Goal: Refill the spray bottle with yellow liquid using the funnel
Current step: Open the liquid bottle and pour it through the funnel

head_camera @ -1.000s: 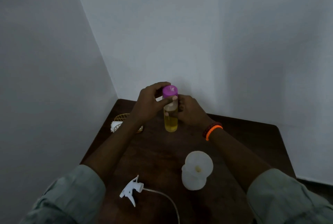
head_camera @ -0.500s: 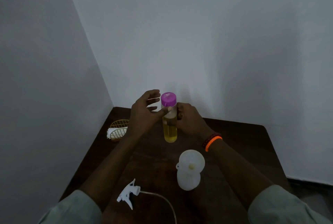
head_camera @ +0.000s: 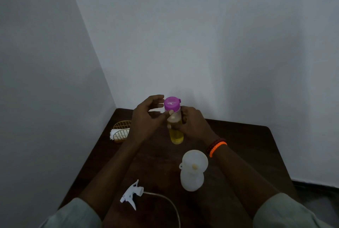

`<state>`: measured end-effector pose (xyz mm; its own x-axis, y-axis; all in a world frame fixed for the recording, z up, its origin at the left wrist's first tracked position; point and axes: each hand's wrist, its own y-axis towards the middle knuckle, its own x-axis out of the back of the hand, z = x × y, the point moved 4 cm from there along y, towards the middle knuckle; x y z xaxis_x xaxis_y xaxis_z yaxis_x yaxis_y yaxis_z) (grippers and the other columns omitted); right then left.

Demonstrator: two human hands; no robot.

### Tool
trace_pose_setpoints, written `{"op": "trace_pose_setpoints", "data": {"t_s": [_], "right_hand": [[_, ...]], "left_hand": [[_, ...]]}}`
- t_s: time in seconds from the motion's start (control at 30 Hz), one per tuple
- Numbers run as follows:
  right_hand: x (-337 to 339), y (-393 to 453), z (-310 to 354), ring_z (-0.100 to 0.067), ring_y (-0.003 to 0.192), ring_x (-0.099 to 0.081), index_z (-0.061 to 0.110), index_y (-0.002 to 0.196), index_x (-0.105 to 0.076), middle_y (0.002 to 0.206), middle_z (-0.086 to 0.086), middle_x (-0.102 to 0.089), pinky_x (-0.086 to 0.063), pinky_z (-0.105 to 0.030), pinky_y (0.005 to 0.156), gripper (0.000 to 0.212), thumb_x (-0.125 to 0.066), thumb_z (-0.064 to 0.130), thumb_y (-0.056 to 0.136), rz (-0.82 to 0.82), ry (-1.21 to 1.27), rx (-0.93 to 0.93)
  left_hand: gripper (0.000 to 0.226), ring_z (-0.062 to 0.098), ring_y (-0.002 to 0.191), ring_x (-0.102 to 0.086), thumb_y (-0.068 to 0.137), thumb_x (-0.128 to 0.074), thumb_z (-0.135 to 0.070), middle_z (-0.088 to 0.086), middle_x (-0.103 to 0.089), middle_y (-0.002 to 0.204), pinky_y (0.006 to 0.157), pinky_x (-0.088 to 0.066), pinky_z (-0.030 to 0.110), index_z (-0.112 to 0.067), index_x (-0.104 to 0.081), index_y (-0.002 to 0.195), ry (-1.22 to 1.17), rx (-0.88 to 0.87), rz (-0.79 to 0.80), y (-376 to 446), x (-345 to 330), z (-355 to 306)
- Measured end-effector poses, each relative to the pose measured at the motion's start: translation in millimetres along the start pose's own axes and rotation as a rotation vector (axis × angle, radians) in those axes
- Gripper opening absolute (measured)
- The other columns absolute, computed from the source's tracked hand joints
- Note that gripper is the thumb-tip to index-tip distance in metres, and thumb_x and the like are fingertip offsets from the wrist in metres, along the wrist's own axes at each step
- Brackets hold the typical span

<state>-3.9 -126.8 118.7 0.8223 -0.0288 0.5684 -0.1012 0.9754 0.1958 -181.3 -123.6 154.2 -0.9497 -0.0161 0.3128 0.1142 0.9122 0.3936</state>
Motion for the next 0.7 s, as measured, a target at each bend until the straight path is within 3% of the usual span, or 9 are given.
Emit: {"op": "trace_pose_setpoints", "data": {"t_s": [0.17,0.3,0.43,0.57,0.7], "right_hand": [[-15,-7,6,0.004,0.078,-0.069,0.016,0.108,-0.07,0.086,0.011,-0.072,-0.054,-0.01,0.067,0.043,-0.087,0.03,0.07,0.031,0.049,-0.002],[-8,-5,5,-0.009,0.089,-0.072,0.013,0.114,-0.069,0.099,0.001,-0.076,-0.06,-0.027,0.08,0.048,-0.086,0.031,0.073,0.017,0.041,0.008],[2,-5,-4,-0.011,0.095,-0.071,0.014,0.117,-0.068,0.104,0.001,-0.075,-0.06,-0.029,0.085,0.052,-0.086,0.032,0.072,0.007,0.035,-0.01],[-1,-9,-5,-0.003,0.091,-0.071,0.018,0.112,-0.071,0.1,0.006,-0.076,-0.058,-0.022,0.081,0.048,-0.087,0.034,0.07,0.006,0.057,-0.017],[-10,-9,-3,0.005,0.085,-0.068,0.013,0.113,-0.071,0.096,0.006,-0.075,-0.052,-0.008,0.074,0.046,-0.087,0.03,0.073,0.023,0.061,-0.023]], "left_hand": [[0.07,0.015,0.118,-0.064,0.071,-0.089,-0.031,-0.001,-0.067,0.128,0.09,-0.06,0.039,-0.015,-0.061,0.132,-0.025,0.02,0.058,3,-9,-4],[0.062,0.015,0.112,-0.066,0.072,-0.088,-0.035,-0.001,-0.07,0.121,0.089,-0.06,0.043,-0.016,-0.066,0.126,-0.002,-0.011,0.069,3,-6,-4],[0.048,0.008,0.102,-0.07,0.077,-0.08,-0.044,-0.011,-0.074,0.108,0.085,-0.061,0.033,-0.023,-0.069,0.119,-0.015,-0.035,0.084,1,0,-4],[0.04,0.013,0.088,-0.071,0.079,-0.078,-0.042,-0.007,-0.074,0.091,0.078,-0.062,0.036,-0.019,-0.071,0.11,-0.031,-0.028,0.059,1,0,0],[0.054,0.013,0.105,-0.069,0.075,-0.084,-0.035,-0.003,-0.072,0.113,0.082,-0.063,0.038,-0.018,-0.065,0.122,-0.059,0.002,0.067,0,-6,4]]}}
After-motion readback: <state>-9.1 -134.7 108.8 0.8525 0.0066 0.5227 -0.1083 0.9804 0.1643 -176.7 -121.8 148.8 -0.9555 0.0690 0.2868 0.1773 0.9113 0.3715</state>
